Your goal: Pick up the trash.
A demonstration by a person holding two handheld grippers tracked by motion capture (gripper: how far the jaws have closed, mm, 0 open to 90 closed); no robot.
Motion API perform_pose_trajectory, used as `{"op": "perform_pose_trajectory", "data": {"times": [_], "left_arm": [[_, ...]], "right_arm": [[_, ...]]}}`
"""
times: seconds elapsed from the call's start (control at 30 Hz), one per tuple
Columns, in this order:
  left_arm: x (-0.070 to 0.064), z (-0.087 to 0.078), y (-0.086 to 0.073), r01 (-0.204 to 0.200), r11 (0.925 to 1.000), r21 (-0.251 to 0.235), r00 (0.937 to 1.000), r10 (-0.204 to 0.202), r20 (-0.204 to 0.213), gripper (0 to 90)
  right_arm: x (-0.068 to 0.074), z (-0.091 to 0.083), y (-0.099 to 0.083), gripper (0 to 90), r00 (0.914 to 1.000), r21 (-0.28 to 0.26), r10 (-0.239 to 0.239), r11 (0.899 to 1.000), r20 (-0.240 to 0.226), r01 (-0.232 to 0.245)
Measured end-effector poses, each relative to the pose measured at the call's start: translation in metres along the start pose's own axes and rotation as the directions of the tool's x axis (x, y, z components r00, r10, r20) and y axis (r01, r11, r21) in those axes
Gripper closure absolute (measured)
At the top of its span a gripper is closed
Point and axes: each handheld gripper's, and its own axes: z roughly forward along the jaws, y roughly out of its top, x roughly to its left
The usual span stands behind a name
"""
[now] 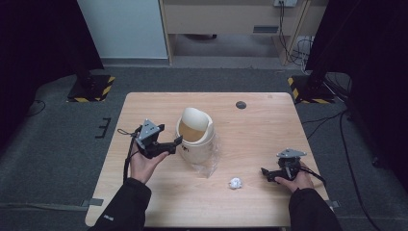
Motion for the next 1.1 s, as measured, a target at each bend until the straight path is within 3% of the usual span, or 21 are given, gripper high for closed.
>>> {"op": "perform_pose_trajectory", "data": {"times": [0.1, 0.4, 0.77, 1.1], "left_arm": [[-0.001, -0.014, -0.010, 0.008, 0.9999, -0.008, 0.9999, -0.008, 0.011, 14.2], [-0.012, -0.029, -0.027, 0.003, 1.0000, 0.006, 0.9993, -0.003, 0.037, 14.1], [-0.020, -0.018, -0.045, -0.017, 0.9974, 0.070, 0.9982, 0.013, 0.059, 14.1], [-0.043, -0.009, -0.058, -0.054, 0.9886, 0.140, 0.9906, 0.035, 0.132, 15.8]], "right_arm": [[0.000, 0.000, 0.000, 0.5, 1.0000, 0.000, 0.000, 1.000, 0.000, 0.000], [0.000, 0.000, 0.000, 0.5, 1.0000, 0.000, 0.000, 1.000, 0.000, 0.000], [0.000, 0.000, 0.000, 0.5, 1.0000, 0.000, 0.000, 1.000, -0.001, 0.000], [0.000, 0.000, 0.000, 0.5, 1.0000, 0.001, -0.001, 1.000, -0.002, 0.001]]}}
